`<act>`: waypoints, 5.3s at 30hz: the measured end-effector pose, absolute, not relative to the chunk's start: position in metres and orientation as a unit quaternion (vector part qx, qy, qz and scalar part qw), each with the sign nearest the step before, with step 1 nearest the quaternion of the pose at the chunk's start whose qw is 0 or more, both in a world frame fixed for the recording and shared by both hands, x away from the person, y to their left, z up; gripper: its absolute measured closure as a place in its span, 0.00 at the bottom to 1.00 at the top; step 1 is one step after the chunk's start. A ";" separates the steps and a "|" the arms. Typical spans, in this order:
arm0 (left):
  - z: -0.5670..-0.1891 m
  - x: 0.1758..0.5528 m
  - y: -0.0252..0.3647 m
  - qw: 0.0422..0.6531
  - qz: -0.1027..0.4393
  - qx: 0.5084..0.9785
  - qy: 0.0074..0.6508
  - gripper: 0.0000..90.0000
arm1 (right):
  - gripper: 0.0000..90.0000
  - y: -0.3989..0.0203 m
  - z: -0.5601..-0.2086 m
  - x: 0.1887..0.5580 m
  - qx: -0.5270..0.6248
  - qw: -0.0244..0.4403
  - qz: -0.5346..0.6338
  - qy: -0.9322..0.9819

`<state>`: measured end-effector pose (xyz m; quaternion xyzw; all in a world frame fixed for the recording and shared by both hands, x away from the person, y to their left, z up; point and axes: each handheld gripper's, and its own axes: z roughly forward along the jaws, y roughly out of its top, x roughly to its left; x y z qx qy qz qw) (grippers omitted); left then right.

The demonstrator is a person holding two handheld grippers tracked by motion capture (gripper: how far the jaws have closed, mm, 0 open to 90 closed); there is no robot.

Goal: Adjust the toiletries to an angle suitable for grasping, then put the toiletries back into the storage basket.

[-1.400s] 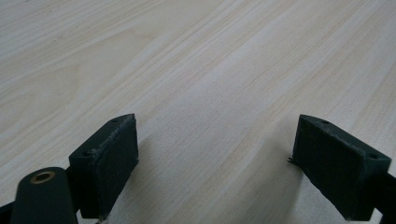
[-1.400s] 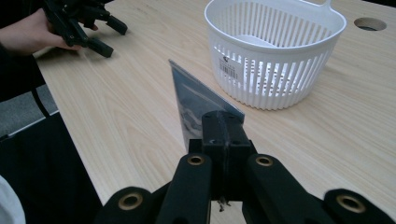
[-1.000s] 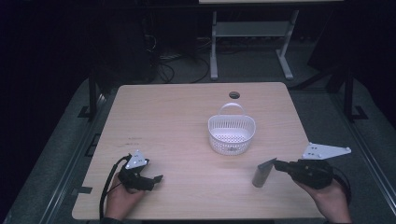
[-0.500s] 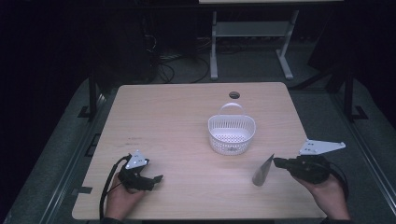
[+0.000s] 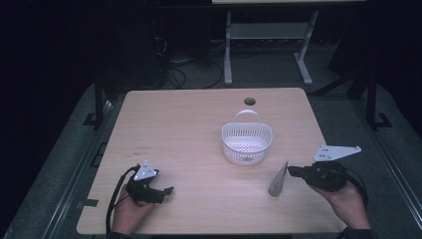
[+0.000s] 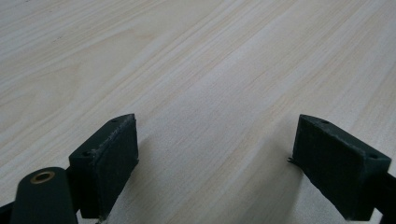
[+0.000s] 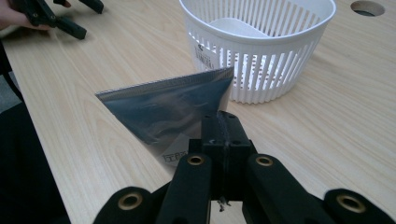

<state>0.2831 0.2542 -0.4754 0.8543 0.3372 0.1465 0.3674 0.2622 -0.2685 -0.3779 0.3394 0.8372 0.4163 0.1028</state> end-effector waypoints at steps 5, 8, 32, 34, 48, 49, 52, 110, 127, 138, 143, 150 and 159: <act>-0.475 0.283 0.254 0.367 0.146 0.854 0.337 0.15 | 0.87 -0.269 -0.370 0.264 0.333 0.097 0.403 0.847; -0.475 0.283 0.254 0.366 0.146 0.855 0.337 0.15 | 0.71 -0.269 -0.366 0.265 0.335 0.091 0.397 0.850; -0.475 0.283 0.254 0.366 0.146 0.855 0.337 0.15 | 0.10 -0.240 -0.350 0.265 0.304 0.073 0.350 0.883; -0.475 0.283 0.254 0.366 0.146 0.855 0.337 0.15 | 0.10 -0.236 -0.348 0.266 0.301 0.073 0.348 0.885; -0.475 0.283 0.254 0.367 0.145 0.855 0.338 0.15 | 0.10 -0.219 -0.350 0.277 0.293 0.076 0.332 0.893; -0.475 0.283 0.254 0.367 0.145 0.855 0.338 0.15 | 0.10 -0.217 -0.351 0.277 0.295 0.076 0.330 0.893; -0.475 0.282 0.255 0.366 0.144 0.856 0.335 0.15 | 0.11 -0.214 -0.352 0.278 0.293 0.077 0.327 0.895; -0.475 0.282 0.255 0.367 0.144 0.856 0.335 0.15 | 0.33 -0.224 -0.333 0.290 0.303 0.089 0.347 0.883; -0.475 0.282 0.255 0.368 0.144 0.856 0.335 0.15 | 0.33 -0.222 -0.314 0.302 0.302 0.100 0.352 0.880; -0.475 0.282 0.255 0.368 0.143 0.856 0.335 0.15 | 0.33 -0.222 -0.303 0.308 0.303 0.108 0.353 0.879; -0.475 0.282 0.255 0.367 0.144 0.856 0.334 0.15 | 0.33 -0.222 -0.296 0.312 0.303 0.112 0.353 0.878; -0.475 0.282 0.255 0.367 0.144 0.857 0.333 0.15 | 0.33 -0.222 -0.289 0.315 0.303 0.116 0.354 0.877; -0.475 0.282 0.255 0.367 0.144 0.857 0.333 0.15 | 0.33 -0.222 -0.277 0.320 0.301 0.123 0.360 0.874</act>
